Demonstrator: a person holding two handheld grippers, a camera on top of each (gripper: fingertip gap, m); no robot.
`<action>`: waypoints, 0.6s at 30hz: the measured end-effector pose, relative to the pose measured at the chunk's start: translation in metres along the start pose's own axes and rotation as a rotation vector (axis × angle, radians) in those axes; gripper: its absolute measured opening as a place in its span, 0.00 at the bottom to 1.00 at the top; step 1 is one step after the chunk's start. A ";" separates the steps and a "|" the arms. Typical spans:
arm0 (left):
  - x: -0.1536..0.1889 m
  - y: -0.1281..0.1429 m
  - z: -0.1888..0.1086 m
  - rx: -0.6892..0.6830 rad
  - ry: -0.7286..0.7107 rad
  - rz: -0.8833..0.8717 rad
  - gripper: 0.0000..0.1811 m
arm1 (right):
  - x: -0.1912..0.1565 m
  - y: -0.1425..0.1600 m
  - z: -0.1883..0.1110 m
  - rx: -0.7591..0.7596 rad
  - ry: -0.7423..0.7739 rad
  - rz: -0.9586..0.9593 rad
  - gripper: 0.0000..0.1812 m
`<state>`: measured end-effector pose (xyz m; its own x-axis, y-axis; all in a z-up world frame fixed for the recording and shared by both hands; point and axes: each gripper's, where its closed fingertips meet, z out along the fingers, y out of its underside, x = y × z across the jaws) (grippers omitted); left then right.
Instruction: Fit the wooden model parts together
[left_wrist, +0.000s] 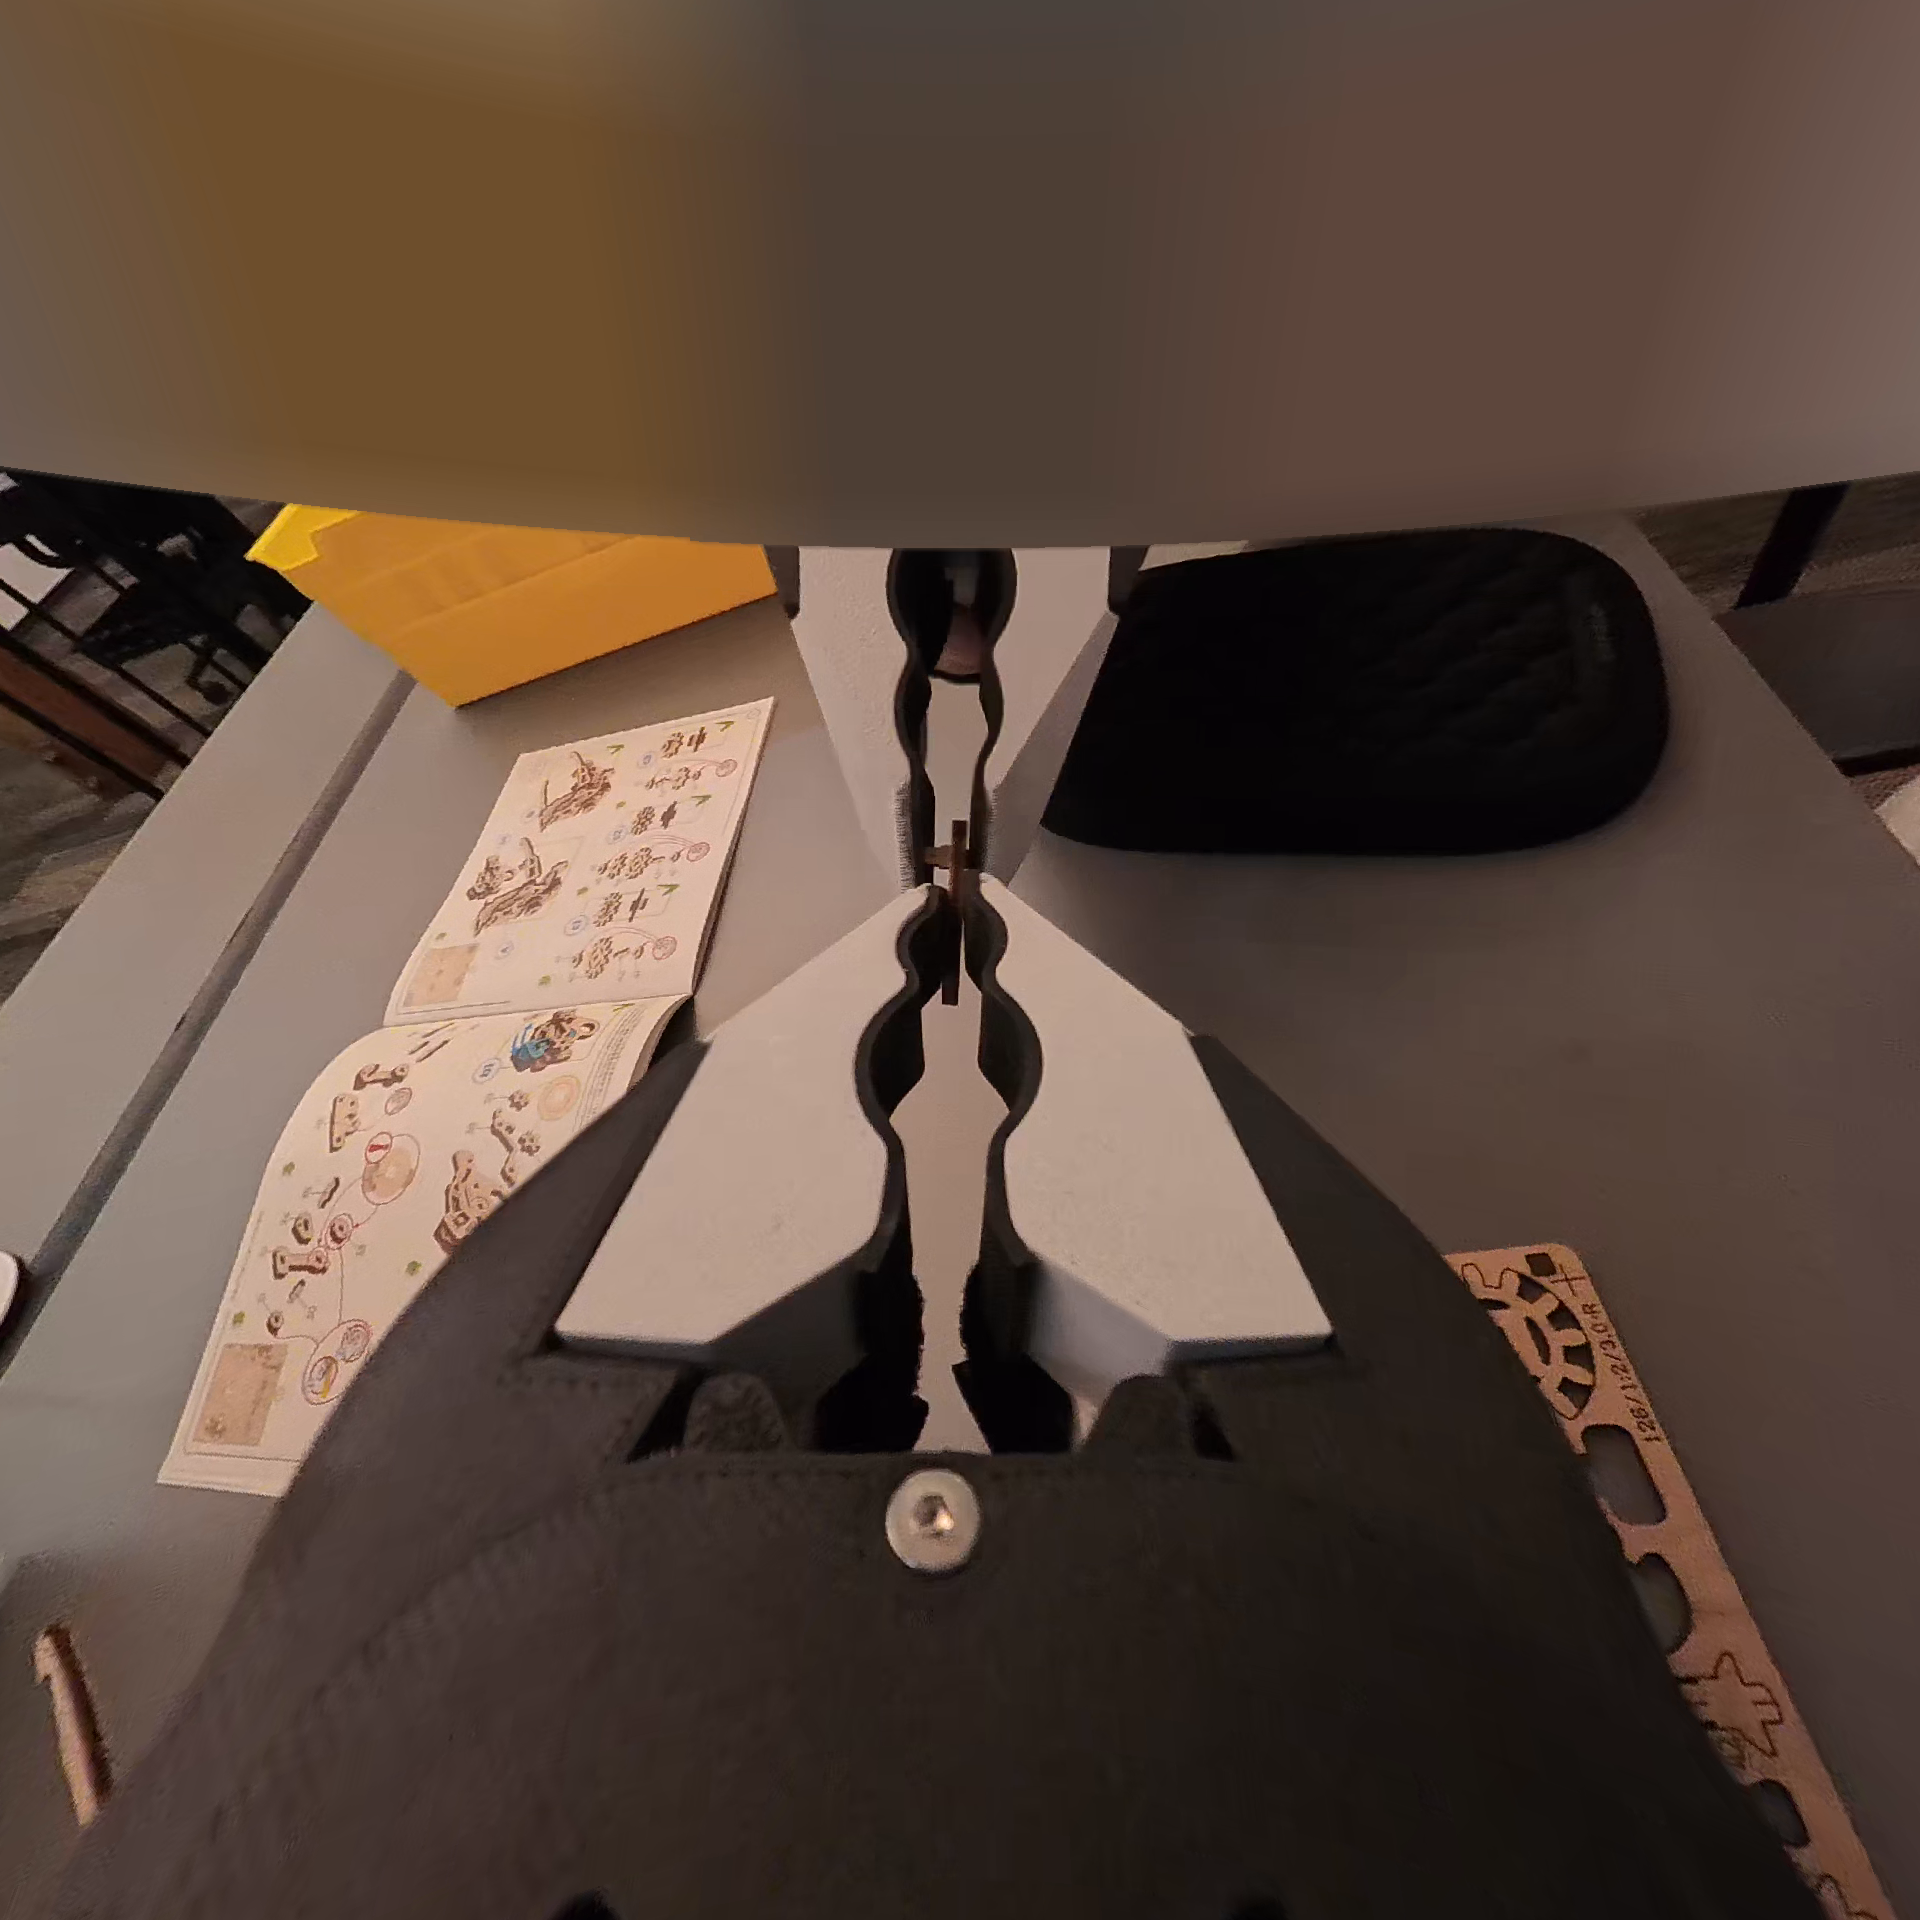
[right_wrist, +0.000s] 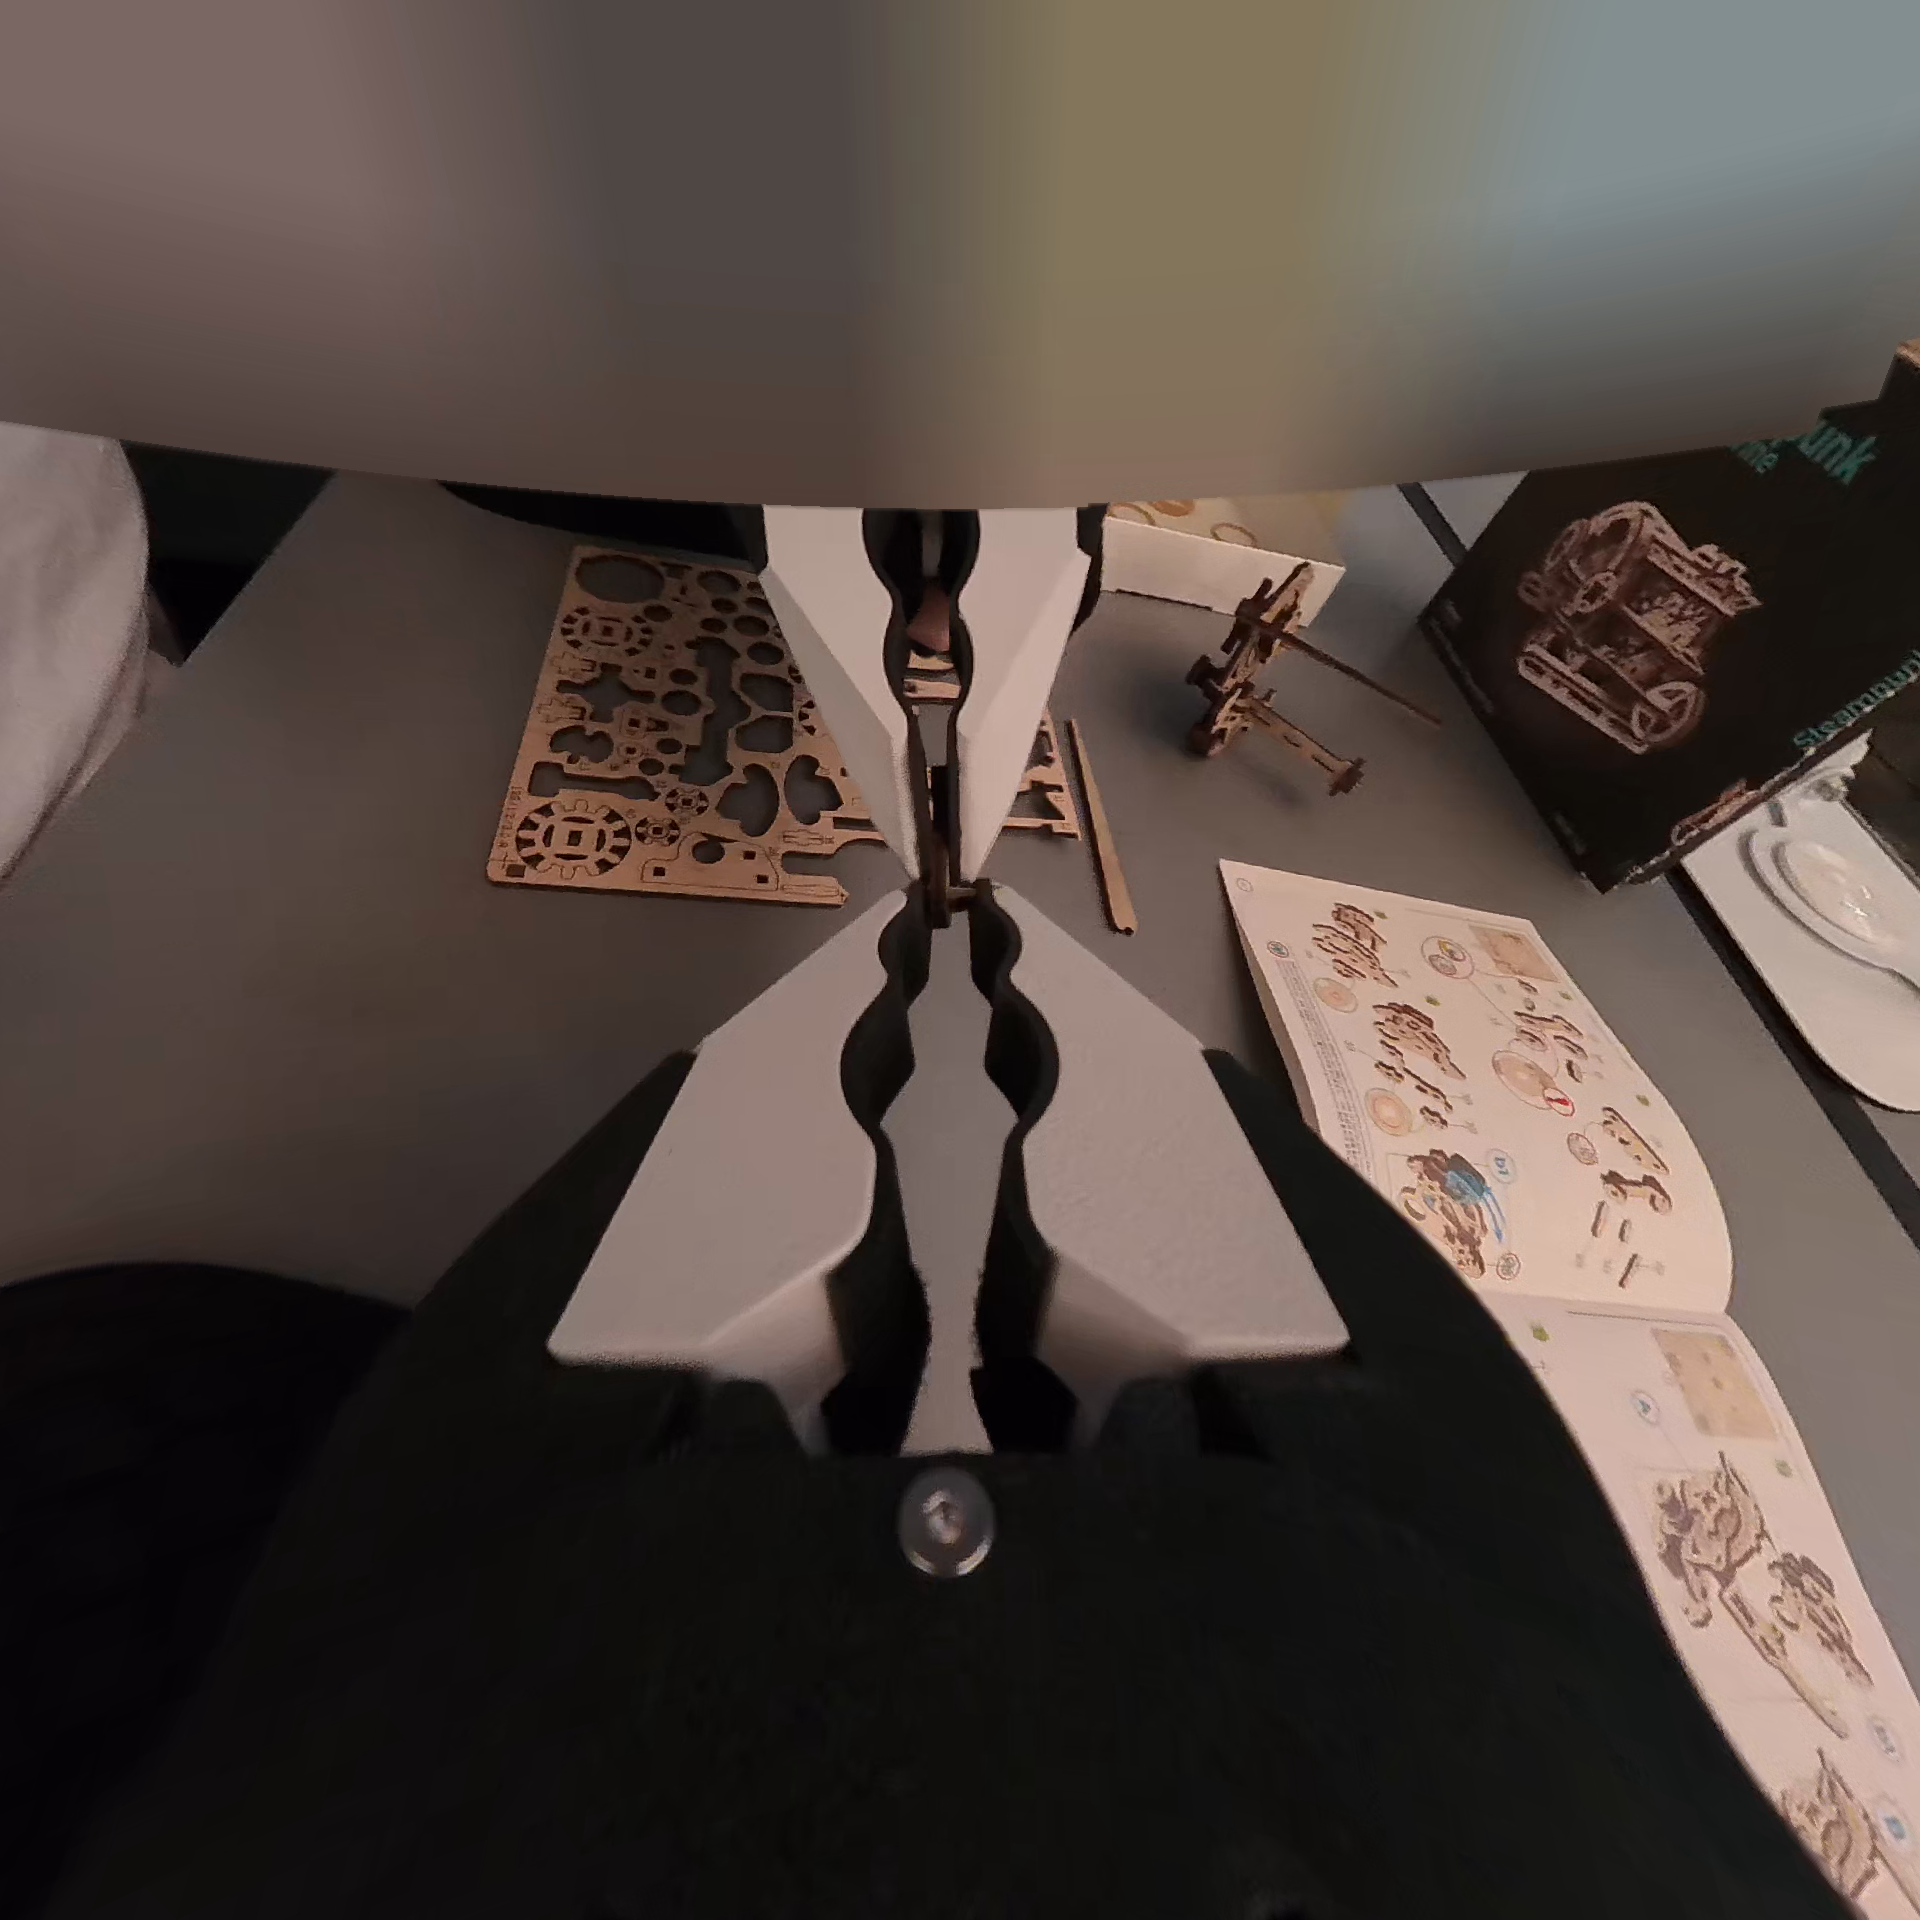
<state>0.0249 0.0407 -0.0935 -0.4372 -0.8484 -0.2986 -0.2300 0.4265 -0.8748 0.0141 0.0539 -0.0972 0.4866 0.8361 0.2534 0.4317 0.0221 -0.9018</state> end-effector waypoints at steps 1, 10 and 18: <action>0.001 0.000 0.000 -0.003 0.001 0.000 0.00 | 0.000 0.001 0.000 0.001 0.001 -0.013 0.03; -0.006 0.001 0.001 -0.001 -0.065 0.008 0.00 | 0.007 0.003 0.002 -0.060 0.050 0.009 0.03; -0.015 0.000 0.002 -0.037 -0.179 0.061 0.00 | 0.016 0.002 0.000 -0.052 0.119 0.021 0.03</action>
<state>0.0334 0.0529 -0.0896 -0.2903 -0.8614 -0.4168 -0.2413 0.4874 -0.8392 0.0223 0.0675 -0.0951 0.5816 0.7649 0.2769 0.4573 -0.0259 -0.8890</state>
